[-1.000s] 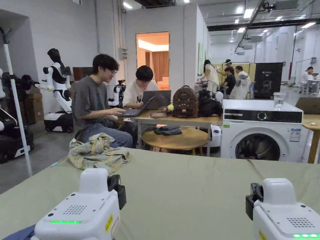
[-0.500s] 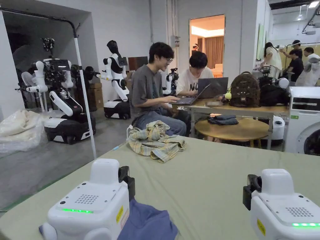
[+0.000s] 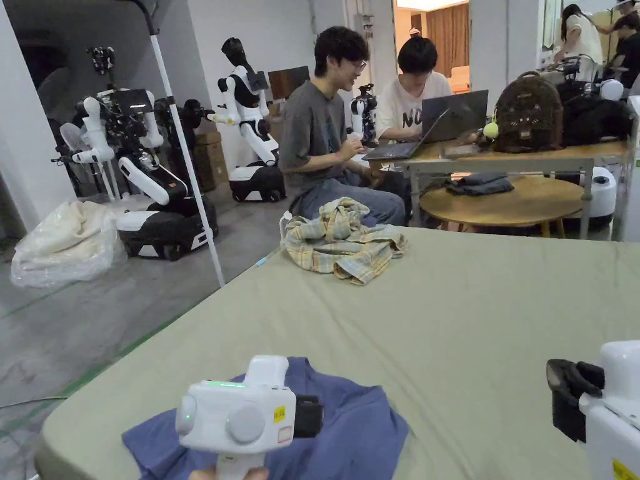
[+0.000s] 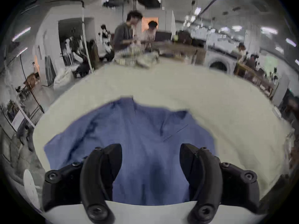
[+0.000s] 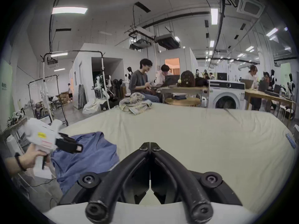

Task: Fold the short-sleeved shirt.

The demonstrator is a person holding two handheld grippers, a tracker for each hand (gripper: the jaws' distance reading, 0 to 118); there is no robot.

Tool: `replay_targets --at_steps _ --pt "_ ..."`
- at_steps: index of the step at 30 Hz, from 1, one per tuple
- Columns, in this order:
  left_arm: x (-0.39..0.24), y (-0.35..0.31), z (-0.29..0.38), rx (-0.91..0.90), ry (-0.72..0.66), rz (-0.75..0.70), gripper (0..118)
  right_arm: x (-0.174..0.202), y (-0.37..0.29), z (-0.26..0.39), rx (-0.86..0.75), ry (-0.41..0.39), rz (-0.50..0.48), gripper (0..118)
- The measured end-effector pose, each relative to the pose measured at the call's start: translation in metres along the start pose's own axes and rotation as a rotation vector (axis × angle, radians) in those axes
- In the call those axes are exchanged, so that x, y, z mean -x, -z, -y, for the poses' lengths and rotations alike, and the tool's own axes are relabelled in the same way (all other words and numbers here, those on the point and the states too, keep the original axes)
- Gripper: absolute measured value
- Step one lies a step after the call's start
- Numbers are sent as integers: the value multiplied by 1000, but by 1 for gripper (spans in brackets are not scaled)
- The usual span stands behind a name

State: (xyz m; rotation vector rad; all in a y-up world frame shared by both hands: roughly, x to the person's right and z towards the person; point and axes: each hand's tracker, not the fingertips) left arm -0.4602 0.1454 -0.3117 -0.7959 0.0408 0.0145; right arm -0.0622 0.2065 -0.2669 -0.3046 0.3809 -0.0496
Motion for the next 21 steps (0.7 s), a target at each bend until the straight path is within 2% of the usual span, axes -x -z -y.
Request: replay_targets --at_steps 2,5,7,8,9,10,12,13,15,17,19,21 --pt "2 32 5 67 46 6 74 -11 -4 8 21 7 0 0" --pt "10 76 11 237 -40 60 74 -27 -10 18 60 16 22 0" --pt "8 67 8 183 -18 47 73 -39 -16 23 71 30 36 0" --pt "5 68 3 226 -10 30 67 -45 -19 26 75 43 42 0" --pt "-9 50 3 231 66 21 49 -51 -21 30 76 63 55 0" --pt "-13 46 2 224 82 49 0 -55 -22 32 82 77 58 0" --pt "-21 46 5 205 60 20 0 -65 -25 36 98 105 57 0" --pt "-6 68 2 254 17 11 0 -68 -26 37 103 113 61 0" --pt "-1 60 -3 216 19 9 0 -73 -35 35 108 118 63 0" --pt "5 47 -14 185 -74 41 0 -78 -44 33 97 111 71 0" --pt "13 21 -35 72 -191 45 0 -86 -53 31 88 102 75 0" --pt "15 -7 -76 -52 -197 19 0 -97 -64 29 77 107 74 0"
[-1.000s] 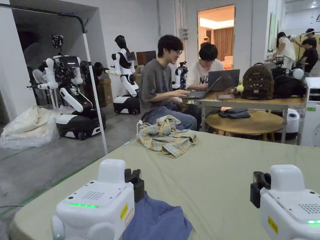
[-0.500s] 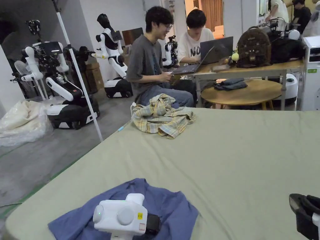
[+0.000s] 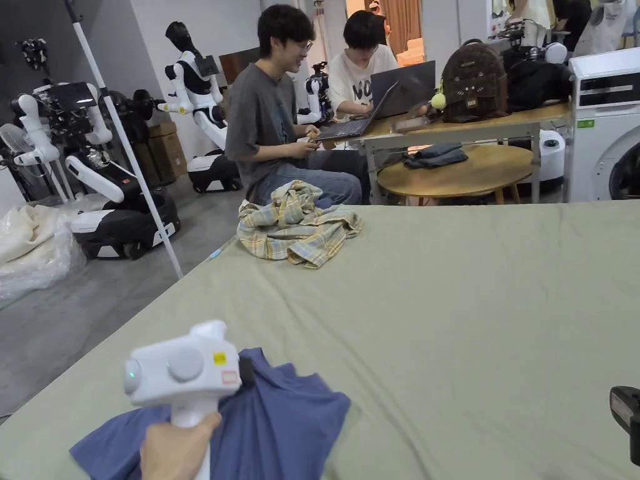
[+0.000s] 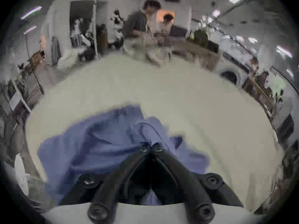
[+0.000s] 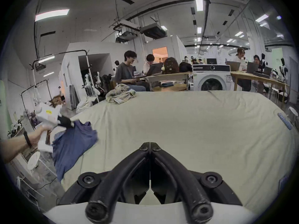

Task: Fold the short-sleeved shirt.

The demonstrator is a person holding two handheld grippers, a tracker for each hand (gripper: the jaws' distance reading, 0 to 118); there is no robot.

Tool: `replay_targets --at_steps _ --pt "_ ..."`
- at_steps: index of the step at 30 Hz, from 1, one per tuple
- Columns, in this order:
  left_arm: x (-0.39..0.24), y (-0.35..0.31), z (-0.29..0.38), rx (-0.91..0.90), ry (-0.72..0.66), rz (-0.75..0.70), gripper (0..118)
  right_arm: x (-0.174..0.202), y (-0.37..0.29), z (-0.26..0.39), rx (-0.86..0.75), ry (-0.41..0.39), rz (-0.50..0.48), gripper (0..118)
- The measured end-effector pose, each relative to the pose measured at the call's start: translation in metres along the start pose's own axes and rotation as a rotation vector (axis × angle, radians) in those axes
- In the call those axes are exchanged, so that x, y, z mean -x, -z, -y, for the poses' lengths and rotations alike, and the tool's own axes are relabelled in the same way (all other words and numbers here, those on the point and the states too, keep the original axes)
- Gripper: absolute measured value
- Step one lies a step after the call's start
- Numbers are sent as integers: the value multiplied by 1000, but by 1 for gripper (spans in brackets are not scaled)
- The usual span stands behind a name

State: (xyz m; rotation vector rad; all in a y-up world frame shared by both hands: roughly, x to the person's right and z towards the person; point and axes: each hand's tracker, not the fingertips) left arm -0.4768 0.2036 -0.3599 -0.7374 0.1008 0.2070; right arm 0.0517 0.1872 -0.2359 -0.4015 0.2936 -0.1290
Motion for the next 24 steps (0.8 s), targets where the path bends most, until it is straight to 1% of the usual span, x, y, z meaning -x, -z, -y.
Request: replay_targets --at_steps 1,3,4,5,6,7,9,10,11,12,14,15,18,19,21,23,24 --pt "-5 -9 -15 -18 36 -15 0 -3 -4 -1 -6 4 2 0" --pt "-20 -37 -55 -124 82 -31 0 -12 -15 -3 -25 26 12 0" --pt "-41 -57 -66 -210 109 -78 0 -17 -19 -4 -34 48 16 0" --pt "-57 -72 -85 -299 96 -9 0 -23 -24 -5 -40 63 18 0" --pt "-72 -82 -105 -261 73 53 0 -29 -28 -6 -44 72 31 0" --pt "-90 -92 -123 -303 71 74 0 -34 -32 -7 -48 72 45 0" --pt "-146 -109 -143 -375 194 64 0 -45 -44 -8 -62 61 84 0" --pt "-168 -111 -146 -389 222 104 0 -50 -49 -8 -69 62 96 0" --pt "-196 -107 -144 -358 262 150 0 -56 -55 -7 -81 73 117 0" --pt "-217 -85 -148 -315 312 164 0 -63 -61 -7 -84 86 130 0" --pt "-266 -57 -120 -252 408 165 0 -75 -72 -6 -93 100 157 0" --pt "-291 -41 -98 -221 429 198 0 -81 -79 -6 -96 96 181 0" --pt "-351 -2 -10 -97 392 370 0 -97 -98 -8 -114 78 229 0" --pt "-371 4 22 -88 390 423 0 -102 -103 -9 -127 76 244 0" --pt "-412 30 84 27 423 551 0 -115 -116 -13 -156 90 285 0" --pt "-457 29 143 130 468 656 0 -127 -128 -18 -161 102 301 0" --pt "-475 15 171 139 471 725 0 -131 -135 -20 -163 99 316 0"
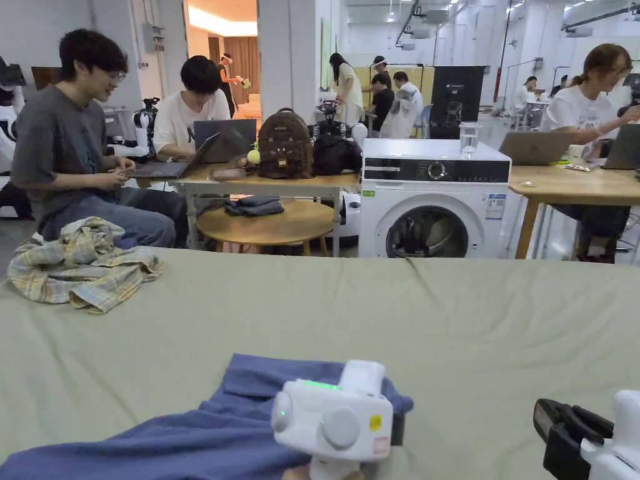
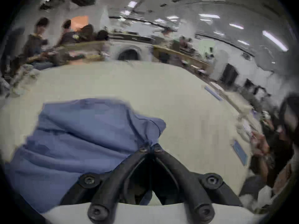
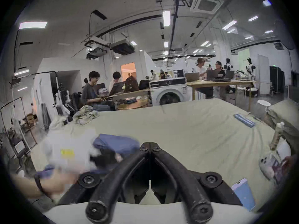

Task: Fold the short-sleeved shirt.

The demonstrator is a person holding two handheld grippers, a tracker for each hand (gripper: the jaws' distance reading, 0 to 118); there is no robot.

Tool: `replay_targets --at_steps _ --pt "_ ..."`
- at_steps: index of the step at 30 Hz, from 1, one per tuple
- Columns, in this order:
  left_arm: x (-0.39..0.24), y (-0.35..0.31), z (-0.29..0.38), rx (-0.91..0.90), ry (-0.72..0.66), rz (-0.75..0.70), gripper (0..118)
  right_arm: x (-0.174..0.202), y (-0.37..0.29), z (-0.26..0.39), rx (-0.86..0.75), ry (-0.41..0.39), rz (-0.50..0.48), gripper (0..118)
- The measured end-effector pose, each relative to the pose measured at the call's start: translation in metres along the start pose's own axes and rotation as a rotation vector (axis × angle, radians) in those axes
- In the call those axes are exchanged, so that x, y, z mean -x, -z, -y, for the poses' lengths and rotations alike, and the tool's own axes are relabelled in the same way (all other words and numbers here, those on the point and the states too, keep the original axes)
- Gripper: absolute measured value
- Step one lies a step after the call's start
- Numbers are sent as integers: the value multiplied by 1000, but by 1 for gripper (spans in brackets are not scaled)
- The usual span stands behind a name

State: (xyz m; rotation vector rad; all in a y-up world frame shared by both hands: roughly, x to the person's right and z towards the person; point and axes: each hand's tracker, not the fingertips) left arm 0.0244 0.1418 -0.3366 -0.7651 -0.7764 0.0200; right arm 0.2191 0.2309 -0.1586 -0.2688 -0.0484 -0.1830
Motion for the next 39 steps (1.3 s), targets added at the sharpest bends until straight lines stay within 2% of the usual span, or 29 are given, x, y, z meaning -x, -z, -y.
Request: replay_targets --at_steps 2,6,10,11,12,13,14,17,20,22,23,24,25,26,27,30,34,39 --pt "-52 25 19 75 63 154 0 -7 -9 -5 -12 -34 50 0" --pt "-134 44 55 151 130 278 0 -21 -24 -8 -8 -35 77 0" --pt "-143 29 64 139 168 343 0 -31 -32 -6 -11 -19 108 0" --pt "-135 20 60 100 165 313 1 -33 -31 -6 -9 -6 109 0" --pt "-125 8 53 75 146 330 18 -33 -28 -5 -4 8 106 0" --pt "-109 -7 45 32 114 355 52 -33 -26 -5 2 16 103 0" --pt "-89 -26 36 -29 79 355 53 -29 -20 -5 17 10 98 0" --pt "-33 -89 16 -188 102 132 51 -5 -3 0 36 -88 95 0" --pt "32 -147 6 -314 109 -128 51 23 23 7 39 -87 76 0" --pt "75 -183 5 -369 54 -205 50 40 38 12 32 -115 55 0" --pt "95 -204 5 -397 37 -246 43 48 44 14 31 -131 45 0" --pt "111 -220 5 -408 21 -303 31 55 48 16 28 -139 39 0" --pt "122 -234 6 -421 24 -362 11 61 51 18 28 -146 35 0" --pt "132 -246 5 -426 31 -432 0 64 53 18 29 -144 26 0" --pt "143 -257 7 -425 24 -480 0 67 55 18 36 -137 15 0" --pt "168 -276 11 -379 -65 -447 0 74 58 20 48 -128 -2 0" --pt "176 -281 18 -387 -28 -482 0 81 61 19 55 -141 -15 0" --pt "197 -269 10 -284 -104 -390 0 80 62 15 60 -128 -38 0"
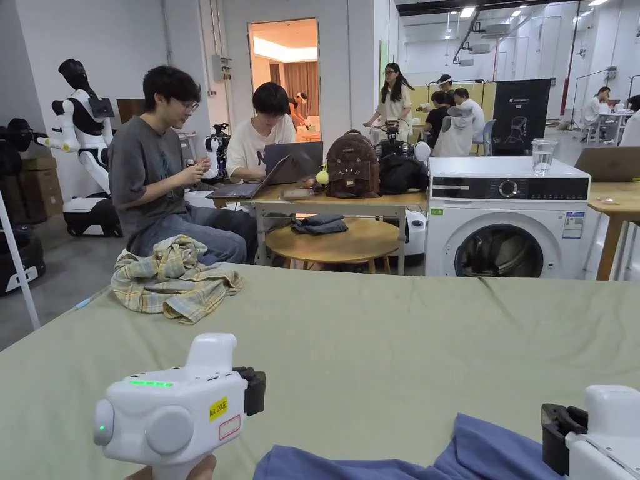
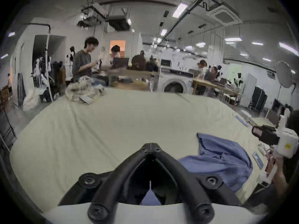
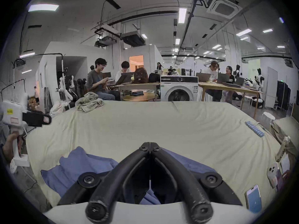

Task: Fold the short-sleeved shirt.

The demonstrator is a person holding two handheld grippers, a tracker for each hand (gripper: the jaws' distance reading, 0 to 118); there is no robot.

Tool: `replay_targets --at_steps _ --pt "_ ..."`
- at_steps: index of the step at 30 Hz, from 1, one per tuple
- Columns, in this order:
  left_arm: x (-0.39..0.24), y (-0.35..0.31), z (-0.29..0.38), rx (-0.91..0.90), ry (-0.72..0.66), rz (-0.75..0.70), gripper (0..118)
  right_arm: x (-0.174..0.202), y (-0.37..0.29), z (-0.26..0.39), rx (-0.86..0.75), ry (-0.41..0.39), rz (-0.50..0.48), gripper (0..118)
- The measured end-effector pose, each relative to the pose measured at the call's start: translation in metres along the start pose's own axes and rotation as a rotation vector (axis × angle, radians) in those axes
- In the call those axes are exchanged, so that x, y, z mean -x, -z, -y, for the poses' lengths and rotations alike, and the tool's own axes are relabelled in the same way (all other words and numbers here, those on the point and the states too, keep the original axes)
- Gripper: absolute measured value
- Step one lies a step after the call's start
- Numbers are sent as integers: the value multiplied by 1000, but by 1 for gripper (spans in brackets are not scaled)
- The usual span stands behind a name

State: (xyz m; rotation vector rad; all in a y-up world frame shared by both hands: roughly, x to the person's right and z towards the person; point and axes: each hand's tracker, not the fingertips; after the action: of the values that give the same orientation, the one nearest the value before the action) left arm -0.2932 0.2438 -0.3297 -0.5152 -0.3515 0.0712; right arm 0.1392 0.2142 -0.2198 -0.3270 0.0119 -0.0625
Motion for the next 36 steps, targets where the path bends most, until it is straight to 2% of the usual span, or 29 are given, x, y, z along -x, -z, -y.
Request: replay_targets --at_steps 1,2,3,4,6,11,15,18,20,21,22,23,24,26,27,28,29,32,33,36 --pt "-22 4 15 67 -15 14 0 -1 -1 0 0 3 -7 0" --pt "-18 17 17 148 -53 50 0 -3 -4 2 -2 7 -16 0" --pt "-10 32 19 204 -112 99 14 -5 -6 4 1 7 -24 0" --pt "-3 47 21 287 -169 119 37 -8 -8 6 6 7 -31 0" --pt "22 91 28 350 -221 68 40 -15 -14 11 13 9 -35 0" --pt "22 145 50 454 -158 -6 40 -38 -30 20 34 13 -16 0" --pt "23 164 72 482 -210 -26 40 -65 -43 25 51 37 39 0" --pt "13 167 79 491 -146 -68 38 -85 -53 29 58 62 90 0" --pt "6 170 79 510 -120 -98 29 -96 -60 31 63 103 110 0" --pt "-8 160 76 526 -111 -114 17 -102 -64 33 67 133 122 0" --pt "-11 160 77 525 -117 -102 0 -107 -68 33 69 150 124 0" --pt "-15 162 79 544 -143 -45 0 -113 -75 35 70 174 127 0" --pt "-21 160 83 534 -164 -80 0 -120 -82 37 70 198 137 0" --pt "-26 162 82 530 -62 -105 0 -130 -96 42 77 215 197 0" --pt "-28 160 82 533 -57 -104 0 -134 -103 46 85 224 239 5" --pt "-29 159 81 538 -54 -99 0 -138 -106 51 106 245 273 35" --pt "-31 156 77 542 -55 -96 0 -145 -108 58 133 284 288 52" --pt "-35 152 76 552 -79 -93 0 -172 -101 89 203 464 207 54" --pt "-30 158 75 555 -71 -90 0 -175 -96 98 227 511 208 53" --pt "-33 156 74 556 -54 -94 0 -178 -73 122 327 572 219 54"
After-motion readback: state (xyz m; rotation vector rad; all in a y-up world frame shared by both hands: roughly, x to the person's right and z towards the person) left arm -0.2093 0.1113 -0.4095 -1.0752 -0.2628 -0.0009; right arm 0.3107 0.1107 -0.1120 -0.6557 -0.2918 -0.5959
